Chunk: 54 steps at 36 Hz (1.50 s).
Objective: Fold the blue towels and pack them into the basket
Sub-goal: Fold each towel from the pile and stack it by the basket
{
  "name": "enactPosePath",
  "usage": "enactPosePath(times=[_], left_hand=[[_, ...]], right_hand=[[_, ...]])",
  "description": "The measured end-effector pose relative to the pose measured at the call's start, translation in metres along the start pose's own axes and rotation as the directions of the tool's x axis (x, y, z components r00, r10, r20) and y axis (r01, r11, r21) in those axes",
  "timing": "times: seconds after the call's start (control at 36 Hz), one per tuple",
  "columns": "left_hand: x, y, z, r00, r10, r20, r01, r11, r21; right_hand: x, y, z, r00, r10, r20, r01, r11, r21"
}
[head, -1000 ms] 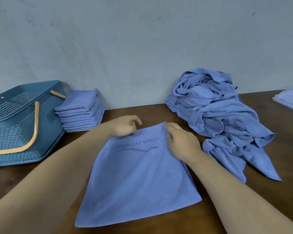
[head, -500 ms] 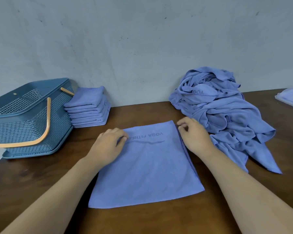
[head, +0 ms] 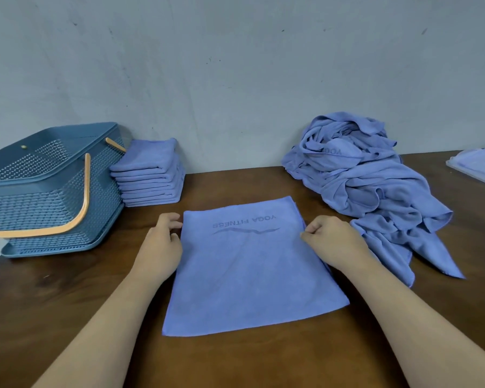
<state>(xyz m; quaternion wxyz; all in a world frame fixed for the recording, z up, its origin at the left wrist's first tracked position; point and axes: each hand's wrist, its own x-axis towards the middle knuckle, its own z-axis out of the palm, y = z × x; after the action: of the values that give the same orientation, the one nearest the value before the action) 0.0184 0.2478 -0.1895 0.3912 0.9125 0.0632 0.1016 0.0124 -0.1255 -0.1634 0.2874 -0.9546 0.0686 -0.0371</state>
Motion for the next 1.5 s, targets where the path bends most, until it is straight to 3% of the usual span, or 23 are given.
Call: enactPosePath(times=[0.19,0.39,0.64,0.72,0.81,0.83,0.89,0.97,1.03,1.11,1.25,1.33,1.5], left_hand=[[0.006,-0.005,-0.006,0.997,-0.036,0.07,0.045,0.989,-0.139],[0.003,-0.002,-0.001,0.999,0.011,0.031,-0.01,0.999,-0.043],[0.003,0.0,0.002,0.999,0.047,-0.025,-0.046,0.998,0.045],[0.002,0.005,0.001,0.993,0.089,-0.076,-0.086,0.995,0.048],[0.0,0.011,0.004,0.98,0.192,-0.046,-0.184,0.973,0.137],[-0.001,0.012,0.005,0.977,0.213,-0.007,-0.208,0.961,0.18],[-0.001,0.012,0.01,0.97,0.232,0.068,-0.241,0.944,0.226],[-0.002,0.011,0.013,0.958,0.257,0.125,-0.281,0.925,0.255],[-0.001,0.01,0.014,0.958,0.253,0.136,-0.283,0.911,0.299],[0.001,0.007,0.012,0.973,0.135,0.187,-0.202,0.892,0.405],[0.005,0.005,0.012,0.969,0.047,0.243,-0.161,0.864,0.476],[0.007,0.005,0.012,0.967,0.031,0.254,-0.158,0.854,0.497],[0.012,0.011,0.008,0.969,0.027,0.246,-0.143,0.873,0.466]], right_hand=[[-0.003,-0.002,-0.002,1.0,-0.002,0.002,0.002,1.0,0.024],[0.003,0.003,-0.003,0.999,0.019,-0.04,-0.012,0.987,0.163],[0.007,0.01,-0.003,0.999,-0.003,-0.048,0.007,0.997,0.072],[0.005,0.01,-0.002,0.993,-0.108,-0.054,0.112,0.99,0.08],[0.001,-0.004,0.002,0.924,-0.356,-0.138,0.366,0.929,0.052],[0.0,-0.014,0.004,0.878,-0.462,-0.122,0.469,0.883,0.033],[-0.002,-0.038,0.009,0.787,-0.615,0.04,0.613,0.788,0.049],[-0.002,-0.07,0.028,0.676,-0.645,0.356,0.667,0.741,0.075],[0.003,-0.077,0.041,0.655,-0.605,0.453,0.668,0.744,0.027],[0.021,-0.066,0.044,0.718,-0.492,0.492,0.609,0.787,-0.102],[0.054,-0.018,0.031,0.867,-0.341,0.364,0.444,0.859,-0.253],[0.062,-0.004,0.029,0.896,-0.27,0.353,0.375,0.886,-0.272],[0.059,-0.004,0.029,0.907,-0.286,0.31,0.37,0.891,-0.263]])
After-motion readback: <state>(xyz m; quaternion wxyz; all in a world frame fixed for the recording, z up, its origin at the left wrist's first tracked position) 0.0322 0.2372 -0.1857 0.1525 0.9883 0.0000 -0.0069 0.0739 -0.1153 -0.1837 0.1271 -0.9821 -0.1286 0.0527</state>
